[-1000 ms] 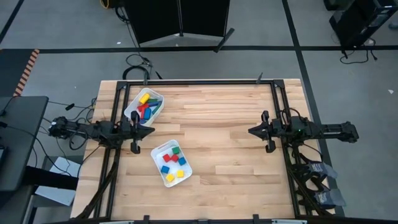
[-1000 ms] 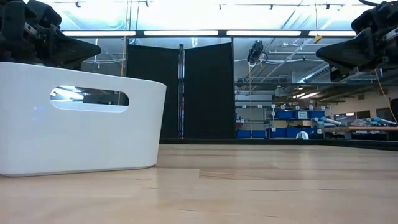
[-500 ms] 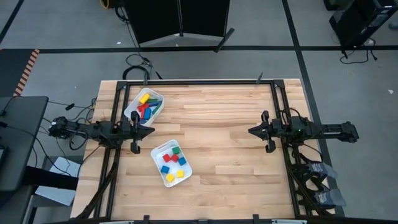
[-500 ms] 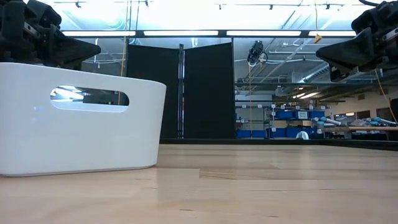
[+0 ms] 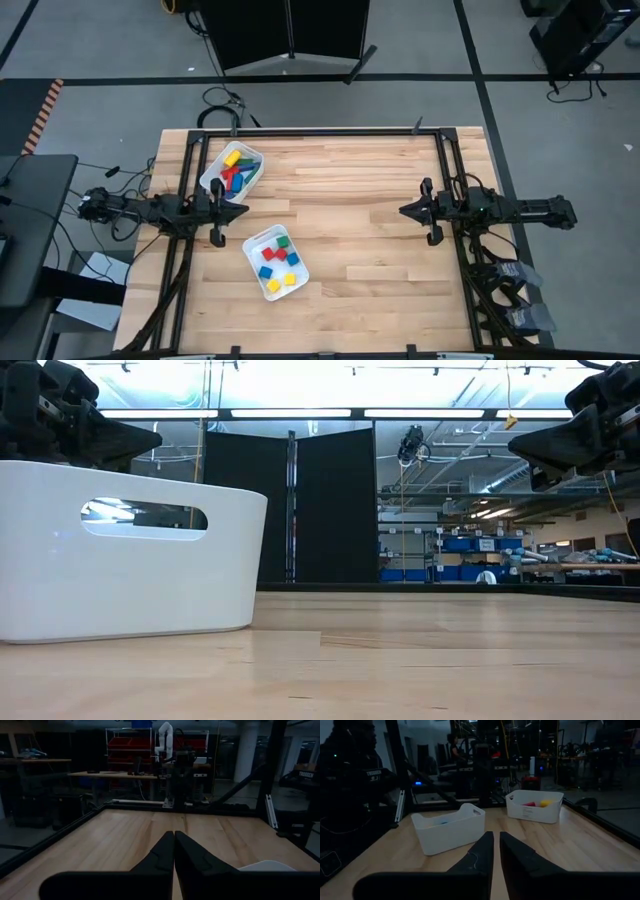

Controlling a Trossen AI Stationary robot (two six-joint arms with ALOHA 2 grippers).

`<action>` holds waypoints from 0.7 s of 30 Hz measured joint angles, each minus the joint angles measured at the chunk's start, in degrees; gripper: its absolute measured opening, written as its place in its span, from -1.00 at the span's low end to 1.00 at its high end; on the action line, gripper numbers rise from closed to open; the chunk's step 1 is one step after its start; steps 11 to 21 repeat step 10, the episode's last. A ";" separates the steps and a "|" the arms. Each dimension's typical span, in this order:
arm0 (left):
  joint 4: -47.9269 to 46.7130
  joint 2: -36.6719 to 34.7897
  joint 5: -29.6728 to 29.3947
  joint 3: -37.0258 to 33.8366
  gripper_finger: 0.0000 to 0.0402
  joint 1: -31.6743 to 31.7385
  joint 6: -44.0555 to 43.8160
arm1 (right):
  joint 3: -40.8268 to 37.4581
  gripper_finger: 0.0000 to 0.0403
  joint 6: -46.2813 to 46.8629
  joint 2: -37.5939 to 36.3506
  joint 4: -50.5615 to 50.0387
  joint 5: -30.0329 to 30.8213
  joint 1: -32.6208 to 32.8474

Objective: Sort blocks by size
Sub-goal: Return to Home Position

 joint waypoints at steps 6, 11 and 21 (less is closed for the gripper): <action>-0.02 0.00 0.00 0.00 -0.90 0.00 -0.01 | 0.00 -0.80 -0.01 0.00 0.01 -0.02 0.00; -0.02 0.00 0.00 0.00 -0.90 0.00 -0.01 | 0.00 -0.79 0.00 0.00 0.00 -0.02 0.00; -0.02 0.00 0.00 0.00 -0.90 0.00 -0.01 | 0.00 -0.79 0.00 0.00 0.00 -0.02 0.00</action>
